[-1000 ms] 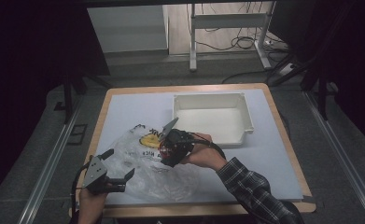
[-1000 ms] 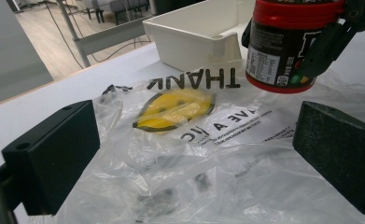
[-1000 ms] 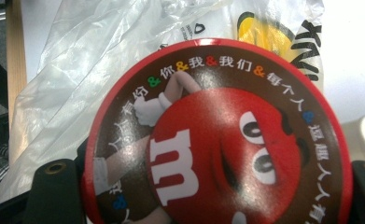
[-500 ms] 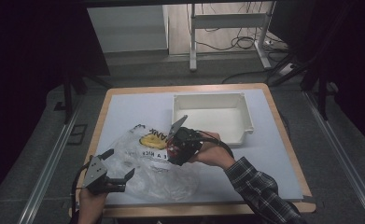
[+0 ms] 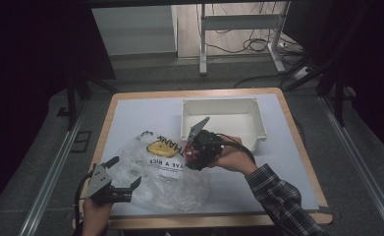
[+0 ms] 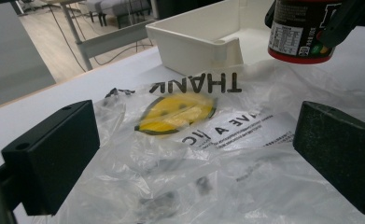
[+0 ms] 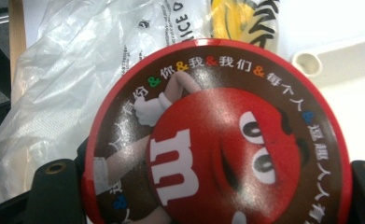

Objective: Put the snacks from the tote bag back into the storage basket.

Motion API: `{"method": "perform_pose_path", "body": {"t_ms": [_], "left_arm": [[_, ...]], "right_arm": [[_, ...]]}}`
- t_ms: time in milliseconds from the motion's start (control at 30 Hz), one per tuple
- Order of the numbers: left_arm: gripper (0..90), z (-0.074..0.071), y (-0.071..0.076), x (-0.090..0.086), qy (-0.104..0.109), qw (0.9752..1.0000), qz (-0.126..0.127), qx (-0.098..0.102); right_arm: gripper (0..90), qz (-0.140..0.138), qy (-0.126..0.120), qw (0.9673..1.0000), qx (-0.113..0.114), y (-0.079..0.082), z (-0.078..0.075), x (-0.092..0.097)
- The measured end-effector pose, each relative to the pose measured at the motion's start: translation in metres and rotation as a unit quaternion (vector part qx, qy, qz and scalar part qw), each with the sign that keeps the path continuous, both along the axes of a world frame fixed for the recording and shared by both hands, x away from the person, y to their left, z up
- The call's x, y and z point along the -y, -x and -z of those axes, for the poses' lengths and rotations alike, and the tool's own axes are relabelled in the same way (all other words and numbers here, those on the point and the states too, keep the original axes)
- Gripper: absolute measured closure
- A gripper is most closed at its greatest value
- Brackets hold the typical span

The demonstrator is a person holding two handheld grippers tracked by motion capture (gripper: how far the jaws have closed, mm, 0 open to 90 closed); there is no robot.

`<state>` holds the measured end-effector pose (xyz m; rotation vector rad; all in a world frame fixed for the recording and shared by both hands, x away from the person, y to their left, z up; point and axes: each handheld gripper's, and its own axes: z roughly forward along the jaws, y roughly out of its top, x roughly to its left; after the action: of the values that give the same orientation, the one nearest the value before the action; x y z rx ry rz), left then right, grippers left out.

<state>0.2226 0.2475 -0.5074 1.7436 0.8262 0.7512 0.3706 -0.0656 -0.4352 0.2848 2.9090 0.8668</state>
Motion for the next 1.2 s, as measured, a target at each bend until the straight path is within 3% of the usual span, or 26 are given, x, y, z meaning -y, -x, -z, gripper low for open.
{"method": "perform_pose_path", "body": {"t_ms": [167,633,1200], "left_arm": [[0.4,-0.001,0.002,-0.001,0.008,0.9999,-0.002,0.010],[0.4,-0.002,0.002,-0.002,0.009,0.9998,-0.005,0.016],[0.4,-0.002,0.003,-0.002,0.010,0.9998,-0.006,0.018]], "right_arm": [[25.7,0.002,0.001,1.0000,0.005,-0.006,-0.002,0.011],[25.7,0.011,0.006,0.9998,0.015,-0.024,-0.005,0.031],[25.7,0.025,0.008,0.9994,0.022,-0.051,-0.003,0.031]]}}
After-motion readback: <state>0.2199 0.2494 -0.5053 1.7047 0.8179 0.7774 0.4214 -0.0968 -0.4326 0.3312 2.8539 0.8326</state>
